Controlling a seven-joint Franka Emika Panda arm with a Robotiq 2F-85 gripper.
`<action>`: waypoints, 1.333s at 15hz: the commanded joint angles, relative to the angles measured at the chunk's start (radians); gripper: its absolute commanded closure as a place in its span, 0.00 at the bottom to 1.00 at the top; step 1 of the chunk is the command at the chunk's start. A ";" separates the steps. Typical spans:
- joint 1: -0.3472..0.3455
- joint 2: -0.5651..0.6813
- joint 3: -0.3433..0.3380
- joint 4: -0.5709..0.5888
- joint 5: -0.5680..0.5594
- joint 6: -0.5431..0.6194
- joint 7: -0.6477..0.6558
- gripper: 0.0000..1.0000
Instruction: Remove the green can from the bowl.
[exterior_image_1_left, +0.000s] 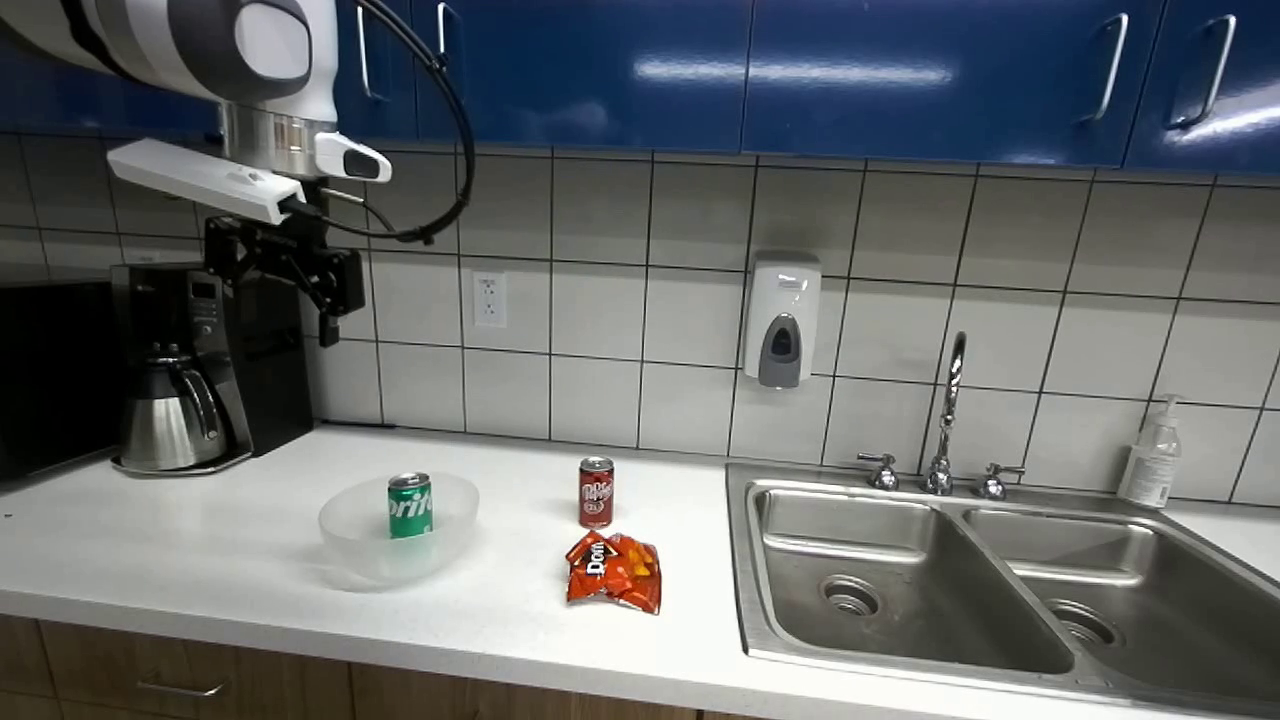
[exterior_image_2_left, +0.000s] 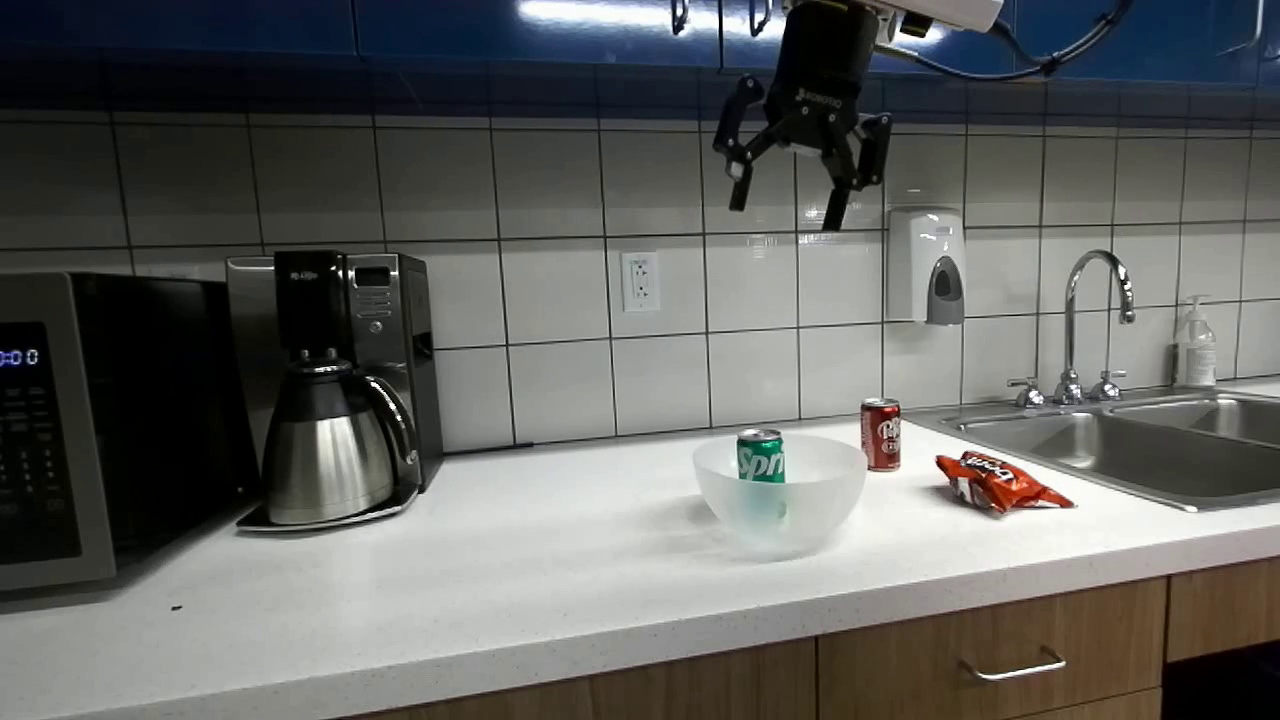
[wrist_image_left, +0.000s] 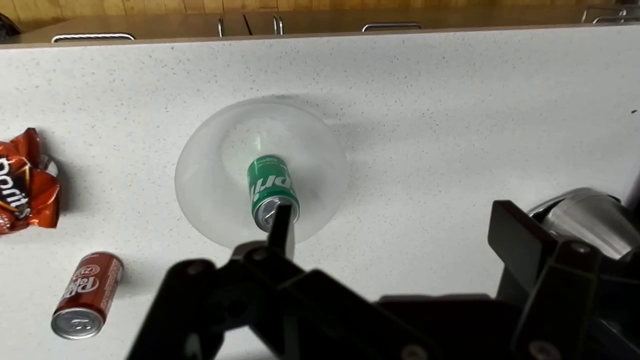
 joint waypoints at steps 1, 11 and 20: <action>-0.006 0.071 -0.038 0.006 0.033 0.055 -0.119 0.00; -0.050 0.386 -0.171 0.126 0.296 0.162 -0.729 0.00; -0.079 0.569 -0.044 0.268 0.259 0.185 -0.769 0.00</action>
